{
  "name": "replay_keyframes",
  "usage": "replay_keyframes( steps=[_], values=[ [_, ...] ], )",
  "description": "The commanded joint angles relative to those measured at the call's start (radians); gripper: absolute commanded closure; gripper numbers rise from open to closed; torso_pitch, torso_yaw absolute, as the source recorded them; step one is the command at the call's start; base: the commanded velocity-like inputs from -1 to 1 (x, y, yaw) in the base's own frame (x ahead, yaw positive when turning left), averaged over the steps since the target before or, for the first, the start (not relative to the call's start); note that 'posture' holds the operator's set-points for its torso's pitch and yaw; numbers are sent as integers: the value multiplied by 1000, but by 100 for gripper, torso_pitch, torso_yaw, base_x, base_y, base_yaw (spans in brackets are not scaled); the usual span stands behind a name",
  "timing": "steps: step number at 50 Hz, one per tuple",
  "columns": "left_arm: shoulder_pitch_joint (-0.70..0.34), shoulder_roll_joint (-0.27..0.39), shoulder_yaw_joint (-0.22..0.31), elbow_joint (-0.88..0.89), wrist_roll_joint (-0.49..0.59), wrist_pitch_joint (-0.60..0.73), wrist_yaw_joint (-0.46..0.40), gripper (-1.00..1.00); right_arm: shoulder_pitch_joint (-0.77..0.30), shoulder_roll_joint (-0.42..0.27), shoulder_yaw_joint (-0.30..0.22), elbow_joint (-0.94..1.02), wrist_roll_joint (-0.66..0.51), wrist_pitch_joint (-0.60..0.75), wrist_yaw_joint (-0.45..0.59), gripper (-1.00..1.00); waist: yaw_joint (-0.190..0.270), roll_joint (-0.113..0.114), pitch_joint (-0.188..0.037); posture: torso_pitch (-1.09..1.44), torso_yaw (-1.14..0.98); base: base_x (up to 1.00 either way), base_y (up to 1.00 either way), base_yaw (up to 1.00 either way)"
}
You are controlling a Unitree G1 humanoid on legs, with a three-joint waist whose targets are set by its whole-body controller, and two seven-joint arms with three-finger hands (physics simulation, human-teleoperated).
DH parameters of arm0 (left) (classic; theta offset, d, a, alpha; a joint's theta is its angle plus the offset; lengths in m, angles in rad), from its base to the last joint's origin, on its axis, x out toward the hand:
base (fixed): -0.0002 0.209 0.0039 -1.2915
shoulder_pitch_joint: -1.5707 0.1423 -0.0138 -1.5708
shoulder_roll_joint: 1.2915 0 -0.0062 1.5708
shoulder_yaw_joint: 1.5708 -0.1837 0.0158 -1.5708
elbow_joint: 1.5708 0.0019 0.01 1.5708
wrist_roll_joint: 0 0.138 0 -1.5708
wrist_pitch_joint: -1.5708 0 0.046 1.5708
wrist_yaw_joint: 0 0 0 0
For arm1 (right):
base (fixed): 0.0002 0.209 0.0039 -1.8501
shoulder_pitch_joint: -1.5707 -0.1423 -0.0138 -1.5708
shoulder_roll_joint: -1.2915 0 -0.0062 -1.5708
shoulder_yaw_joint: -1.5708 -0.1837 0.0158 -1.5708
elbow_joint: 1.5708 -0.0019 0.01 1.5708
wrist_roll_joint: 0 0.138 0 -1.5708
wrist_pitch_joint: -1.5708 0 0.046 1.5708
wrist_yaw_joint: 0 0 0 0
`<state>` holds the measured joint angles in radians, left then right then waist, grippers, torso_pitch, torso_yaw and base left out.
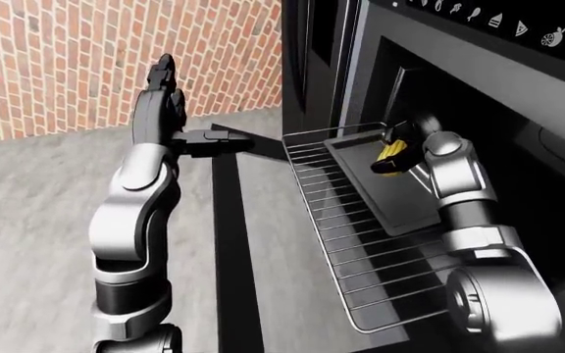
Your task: Place the corn on the rack of the oven.
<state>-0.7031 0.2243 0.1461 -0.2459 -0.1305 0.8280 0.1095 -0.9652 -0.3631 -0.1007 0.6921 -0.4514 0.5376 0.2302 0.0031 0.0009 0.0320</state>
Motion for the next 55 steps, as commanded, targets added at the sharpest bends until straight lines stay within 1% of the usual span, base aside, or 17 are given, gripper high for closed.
replay_keyframes(
  steps=[1,3,6,15,17,18,37,39,43,44,47,49,50,51,52,55],
  values=[
    [-34,9,7,-33,2,-28,2,-100,-41,-15,-7,-39,-3,-29,-13,88,0,-2,-31,0,0,0,0,0],
    [-31,8,6,-28,3,-35,1,-100,-38,-17,-8,-28,-1,-39,-18,80,0,-3,-31,0,0,0,0,0],
    [-27,7,6,-29,3,-37,0,-100,-37,-17,-7,-24,0,-40,-21,79,0,-3,-32,0,0,0,0,0],
    [-16,6,8,-37,2,-37,0,-100,-20,-22,-11,-15,2,-47,-37,86,1,-4,-32,0,0,0,0,0],
    [-14,5,8,-33,3,-42,-1,-100,-18,-24,-11,-13,1,-48,-41,98,1,-4,-32,0,0,0,0,0],
    [-13,5,7,-36,3,-40,-1,-100,-15,-26,-11,-5,0,-56,-47,100,1,-5,-32,0,0,0,0,0],
    [-5,1,6,-44,6,-36,-1,-100,34,-42,-23,15,4,-85,-81,100,2,-8,-34,0,0,0,0,0],
    [-4,3,8,-43,5,-37,-2,-100,37,-45,-25,26,7,-94,-88,97,2,-8,-34,0,0,0,0,0],
    [-5,1,7,-37,5,-43,-2,-100,39,-47,-26,45,11,-106,-99,80,2,-8,-34,0,0,0,0,0],
    [-7,1,6,-35,6,-43,-2,-100,38,-48,-26,50,12,-108,-100,61,2,-8,-34,0,0,0,0,0],
    [-9,1,5,-32,6,-44,-2,-100,35,-50,-24,50,11,-106,-99,57,2,-8,-35,0,0,0,0,0],
    [-8,-1,3,-30,7,-47,-2,-100,39,-50,-24,47,12,-105,-99,48,2,-8,-35,0,0,0,0,0],
    [-9,-1,3,-30,7,-47,-2,-100,40,-50,-24,45,12,-103,-98,48,2,-8,-35,0,0,0,0,0],
    [-10,-1,3,-31,7,-45,-2,-100,41,-50,-25,45,13,-104,-98,5,3,-9,-34,0,0,0,0,0],
    [-11,-2,3,-33,7,-43,-1,-100,43,-51,-25,37,13,-98,-95,1,3,-9,-34,0,0,0,0,0],
    [-10,-3,2,-32,8,-45,-1,-100,46,-52,-26,34,14,-99,-96,-2,3,-9,-35,0,0,0,0,0]
  ],
)
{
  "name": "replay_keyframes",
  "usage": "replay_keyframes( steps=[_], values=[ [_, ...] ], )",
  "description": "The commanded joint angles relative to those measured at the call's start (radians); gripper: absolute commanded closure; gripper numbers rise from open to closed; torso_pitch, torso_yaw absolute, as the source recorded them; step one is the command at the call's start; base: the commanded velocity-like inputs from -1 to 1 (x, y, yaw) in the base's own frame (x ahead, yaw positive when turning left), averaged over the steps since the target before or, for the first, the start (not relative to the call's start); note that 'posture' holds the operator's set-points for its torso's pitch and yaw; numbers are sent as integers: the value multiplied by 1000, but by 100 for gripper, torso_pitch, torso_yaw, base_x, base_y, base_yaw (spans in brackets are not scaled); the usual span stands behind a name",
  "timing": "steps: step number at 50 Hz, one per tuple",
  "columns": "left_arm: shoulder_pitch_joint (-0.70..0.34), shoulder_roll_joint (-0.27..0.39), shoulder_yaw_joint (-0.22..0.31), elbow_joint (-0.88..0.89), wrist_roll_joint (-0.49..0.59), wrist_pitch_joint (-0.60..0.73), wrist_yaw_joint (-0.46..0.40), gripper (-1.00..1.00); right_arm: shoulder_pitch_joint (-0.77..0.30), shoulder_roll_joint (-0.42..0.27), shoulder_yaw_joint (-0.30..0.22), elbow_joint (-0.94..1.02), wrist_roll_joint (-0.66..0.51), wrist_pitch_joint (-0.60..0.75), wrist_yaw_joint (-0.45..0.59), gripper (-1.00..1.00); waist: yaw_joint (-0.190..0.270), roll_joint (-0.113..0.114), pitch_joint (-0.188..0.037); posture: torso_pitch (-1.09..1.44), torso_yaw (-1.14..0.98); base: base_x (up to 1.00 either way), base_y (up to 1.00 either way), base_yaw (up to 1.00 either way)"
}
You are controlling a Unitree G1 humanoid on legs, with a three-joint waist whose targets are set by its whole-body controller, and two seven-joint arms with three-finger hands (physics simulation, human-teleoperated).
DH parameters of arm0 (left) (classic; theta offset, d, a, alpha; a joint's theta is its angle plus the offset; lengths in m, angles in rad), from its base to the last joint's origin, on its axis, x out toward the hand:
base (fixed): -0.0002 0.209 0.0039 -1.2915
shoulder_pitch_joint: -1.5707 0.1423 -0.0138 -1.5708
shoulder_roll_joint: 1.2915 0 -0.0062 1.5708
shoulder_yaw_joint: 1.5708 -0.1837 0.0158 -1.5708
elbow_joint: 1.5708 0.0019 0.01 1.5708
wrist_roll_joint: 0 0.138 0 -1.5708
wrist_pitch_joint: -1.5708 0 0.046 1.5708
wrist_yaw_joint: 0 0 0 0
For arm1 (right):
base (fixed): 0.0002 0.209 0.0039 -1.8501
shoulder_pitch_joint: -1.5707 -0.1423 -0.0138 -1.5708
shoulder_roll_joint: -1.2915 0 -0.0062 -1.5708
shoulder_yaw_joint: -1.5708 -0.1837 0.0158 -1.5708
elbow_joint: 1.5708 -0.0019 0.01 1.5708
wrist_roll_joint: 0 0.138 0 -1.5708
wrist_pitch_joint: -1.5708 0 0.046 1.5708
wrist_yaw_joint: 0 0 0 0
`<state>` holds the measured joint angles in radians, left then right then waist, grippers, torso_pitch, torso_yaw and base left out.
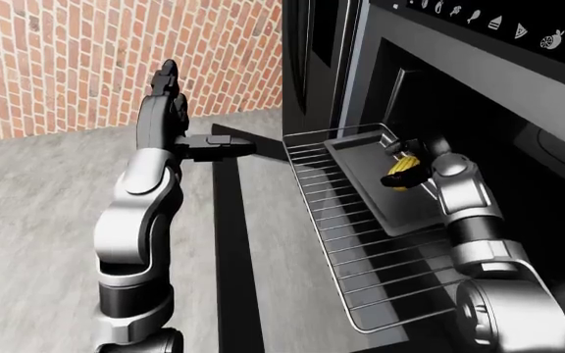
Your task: Place the corn on the rack of the oven.
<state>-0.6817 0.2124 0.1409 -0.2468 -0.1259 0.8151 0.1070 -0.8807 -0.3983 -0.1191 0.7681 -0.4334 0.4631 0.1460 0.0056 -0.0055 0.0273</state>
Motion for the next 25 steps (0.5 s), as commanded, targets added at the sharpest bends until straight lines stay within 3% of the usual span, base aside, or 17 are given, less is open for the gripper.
replay_keyframes(
  steps=[1,5,6,12,13,17,19,25],
  values=[
    [-32,9,7,-32,3,-30,2,-100,-37,-17,-8,-42,-4,-25,-12,-3,0,-3,-30,0,0,0,0,0],
    [-26,8,7,-33,4,-33,0,-100,-32,-14,-8,-36,-2,-31,-19,-18,0,-4,-30,0,0,0,0,0],
    [-24,7,7,-33,4,-35,0,-100,-31,-13,-8,-32,-1,-34,-21,-36,0,-4,-30,0,0,0,0,0],
    [-19,7,8,-40,5,-31,0,-100,-29,-12,-8,-29,2,-38,-25,-47,0,-4,-31,0,0,0,0,0],
    [-18,6,8,-39,5,-33,0,-100,-27,-10,-8,-30,3,-38,-27,-58,0,-4,-31,0,0,0,0,0],
    [-20,7,9,-34,5,-37,-1,-100,-31,-9,-8,-20,5,-44,-32,-68,0,-4,-31,0,0,0,0,0],
    [-18,6,8,-29,5,-43,-2,-100,-34,-8,-6,-17,6,-45,-32,-100,0,-4,-31,0,0,0,0,0],
    [-20,7,9,-37,5,-35,-1,-100,-26,-7,-5,-51,7,-23,-24,-100,1,-4,-32,0,0,0,0,0]
  ],
)
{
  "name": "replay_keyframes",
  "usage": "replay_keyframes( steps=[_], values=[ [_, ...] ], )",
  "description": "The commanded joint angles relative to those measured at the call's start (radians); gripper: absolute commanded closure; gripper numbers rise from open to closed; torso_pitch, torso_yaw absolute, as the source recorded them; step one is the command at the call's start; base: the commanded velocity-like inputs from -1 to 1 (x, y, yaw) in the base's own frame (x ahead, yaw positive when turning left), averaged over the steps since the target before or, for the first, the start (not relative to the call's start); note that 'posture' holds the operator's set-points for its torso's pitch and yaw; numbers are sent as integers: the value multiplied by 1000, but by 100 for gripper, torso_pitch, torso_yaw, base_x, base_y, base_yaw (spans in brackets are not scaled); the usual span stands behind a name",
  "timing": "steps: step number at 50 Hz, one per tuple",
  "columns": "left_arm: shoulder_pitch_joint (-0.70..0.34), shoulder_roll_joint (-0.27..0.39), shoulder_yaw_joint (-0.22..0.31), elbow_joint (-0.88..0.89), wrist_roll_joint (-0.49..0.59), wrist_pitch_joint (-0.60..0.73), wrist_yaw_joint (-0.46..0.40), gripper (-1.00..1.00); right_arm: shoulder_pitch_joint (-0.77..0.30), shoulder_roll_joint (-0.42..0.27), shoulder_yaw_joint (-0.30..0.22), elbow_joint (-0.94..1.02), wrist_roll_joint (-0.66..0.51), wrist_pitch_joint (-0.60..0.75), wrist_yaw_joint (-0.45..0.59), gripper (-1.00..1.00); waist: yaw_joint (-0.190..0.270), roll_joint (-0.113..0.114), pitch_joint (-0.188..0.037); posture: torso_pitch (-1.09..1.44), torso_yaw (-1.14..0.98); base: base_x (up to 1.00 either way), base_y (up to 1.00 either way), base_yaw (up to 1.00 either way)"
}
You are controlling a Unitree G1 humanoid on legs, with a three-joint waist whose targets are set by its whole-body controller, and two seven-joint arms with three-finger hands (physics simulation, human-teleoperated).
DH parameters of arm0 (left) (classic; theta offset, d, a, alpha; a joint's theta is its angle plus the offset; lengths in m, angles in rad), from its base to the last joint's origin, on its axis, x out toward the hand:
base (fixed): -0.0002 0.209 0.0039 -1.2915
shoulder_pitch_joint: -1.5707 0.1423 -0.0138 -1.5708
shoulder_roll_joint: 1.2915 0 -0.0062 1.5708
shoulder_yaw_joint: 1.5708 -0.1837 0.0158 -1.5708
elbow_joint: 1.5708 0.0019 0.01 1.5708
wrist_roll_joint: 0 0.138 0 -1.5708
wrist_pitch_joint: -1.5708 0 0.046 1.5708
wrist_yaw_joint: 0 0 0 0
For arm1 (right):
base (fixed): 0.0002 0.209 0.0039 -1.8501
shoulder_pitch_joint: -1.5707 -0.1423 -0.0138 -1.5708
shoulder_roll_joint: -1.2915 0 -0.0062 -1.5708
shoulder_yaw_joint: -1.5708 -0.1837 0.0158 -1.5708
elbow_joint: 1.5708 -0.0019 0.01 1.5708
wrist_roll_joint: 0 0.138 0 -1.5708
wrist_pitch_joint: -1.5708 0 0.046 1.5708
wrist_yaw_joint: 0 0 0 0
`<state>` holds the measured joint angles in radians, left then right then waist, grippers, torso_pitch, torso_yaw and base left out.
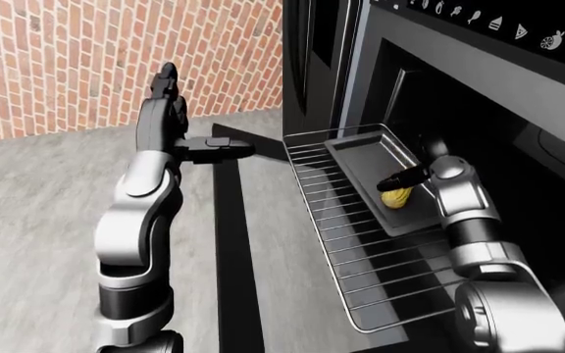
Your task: Place the corn on the rack of the oven.
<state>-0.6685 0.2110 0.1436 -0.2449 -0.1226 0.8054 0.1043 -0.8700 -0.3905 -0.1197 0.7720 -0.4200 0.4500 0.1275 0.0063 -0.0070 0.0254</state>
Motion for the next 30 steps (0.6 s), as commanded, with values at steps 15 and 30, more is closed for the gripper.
replay_keyframes(
  steps=[15,30],
  values=[
    [-64,11,2,-30,4,-11,4,-100,-84,40,-6,-289,38,157,126,-100,-1,0,-26,0,0,0,0,0],
    [-91,27,10,8,5,-17,-4,-100,-207,141,26,-564,198,379,101,-100,-2,9,-20,0,0,0,0,0]
  ],
)
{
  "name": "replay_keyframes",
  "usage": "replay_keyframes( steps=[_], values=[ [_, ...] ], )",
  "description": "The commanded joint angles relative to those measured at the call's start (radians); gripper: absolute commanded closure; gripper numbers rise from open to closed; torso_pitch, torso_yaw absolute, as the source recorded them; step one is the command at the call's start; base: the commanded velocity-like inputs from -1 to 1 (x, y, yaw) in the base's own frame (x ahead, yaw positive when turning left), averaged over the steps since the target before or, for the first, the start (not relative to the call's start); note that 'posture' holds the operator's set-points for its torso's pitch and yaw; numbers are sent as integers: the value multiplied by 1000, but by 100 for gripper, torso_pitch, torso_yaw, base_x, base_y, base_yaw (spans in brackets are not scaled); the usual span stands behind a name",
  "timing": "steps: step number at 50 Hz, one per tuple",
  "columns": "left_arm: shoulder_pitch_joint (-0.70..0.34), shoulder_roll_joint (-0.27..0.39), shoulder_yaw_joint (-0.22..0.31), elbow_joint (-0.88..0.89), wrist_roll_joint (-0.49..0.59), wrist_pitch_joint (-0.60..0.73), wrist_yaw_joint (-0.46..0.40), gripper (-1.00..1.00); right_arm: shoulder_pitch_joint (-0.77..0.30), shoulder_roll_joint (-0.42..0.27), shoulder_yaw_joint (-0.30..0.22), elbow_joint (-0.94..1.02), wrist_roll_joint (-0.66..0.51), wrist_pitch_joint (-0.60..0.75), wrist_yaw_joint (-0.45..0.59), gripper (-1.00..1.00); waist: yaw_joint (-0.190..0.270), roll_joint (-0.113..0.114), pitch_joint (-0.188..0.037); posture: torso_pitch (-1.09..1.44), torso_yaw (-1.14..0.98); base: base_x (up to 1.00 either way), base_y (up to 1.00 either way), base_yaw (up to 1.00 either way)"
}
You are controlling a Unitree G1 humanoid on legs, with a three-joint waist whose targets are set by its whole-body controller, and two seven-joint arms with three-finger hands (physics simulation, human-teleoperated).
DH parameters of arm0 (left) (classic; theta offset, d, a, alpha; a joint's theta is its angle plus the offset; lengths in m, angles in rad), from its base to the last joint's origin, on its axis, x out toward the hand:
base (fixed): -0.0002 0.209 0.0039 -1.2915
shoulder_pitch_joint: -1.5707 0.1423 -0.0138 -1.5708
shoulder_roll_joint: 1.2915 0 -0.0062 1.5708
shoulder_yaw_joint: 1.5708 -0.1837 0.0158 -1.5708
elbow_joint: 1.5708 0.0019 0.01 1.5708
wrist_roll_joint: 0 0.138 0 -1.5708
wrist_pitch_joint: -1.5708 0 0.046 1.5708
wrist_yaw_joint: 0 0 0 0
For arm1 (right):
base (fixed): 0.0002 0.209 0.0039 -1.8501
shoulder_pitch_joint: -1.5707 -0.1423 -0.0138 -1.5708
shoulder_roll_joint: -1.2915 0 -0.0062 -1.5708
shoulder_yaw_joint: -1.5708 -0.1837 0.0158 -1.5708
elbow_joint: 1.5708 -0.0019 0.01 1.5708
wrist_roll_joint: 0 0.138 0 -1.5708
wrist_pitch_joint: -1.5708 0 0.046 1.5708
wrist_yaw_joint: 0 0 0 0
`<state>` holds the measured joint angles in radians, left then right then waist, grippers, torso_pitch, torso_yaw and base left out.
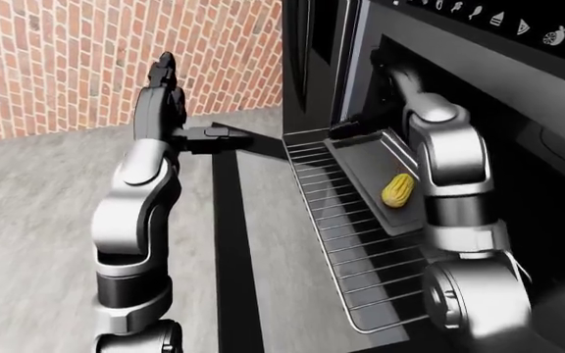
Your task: Place the corn on the rack of the oven.
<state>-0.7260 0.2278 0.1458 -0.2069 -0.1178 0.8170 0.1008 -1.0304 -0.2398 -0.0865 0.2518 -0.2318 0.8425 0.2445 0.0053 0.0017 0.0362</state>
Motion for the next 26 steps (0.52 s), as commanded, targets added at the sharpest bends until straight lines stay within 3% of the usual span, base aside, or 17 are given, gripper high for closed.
replay_keyframes(
  steps=[1,15,26],
  values=[
    [-34,11,9,-24,0,-34,0,-100,-54,-10,1,-50,9,-18,-20,-100,-1,1,-30,0,0,0,0,0],
    [-24,24,23,-33,-17,-38,15,-100,-107,25,46,-167,-24,57,-17,-100,-2,8,-25,0,0,0,0,0],
    [-32,32,34,-29,-35,-59,41,-100,-100,35,38,-178,-36,24,-15,-100,-4,12,-24,0,0,0,0,0]
  ],
)
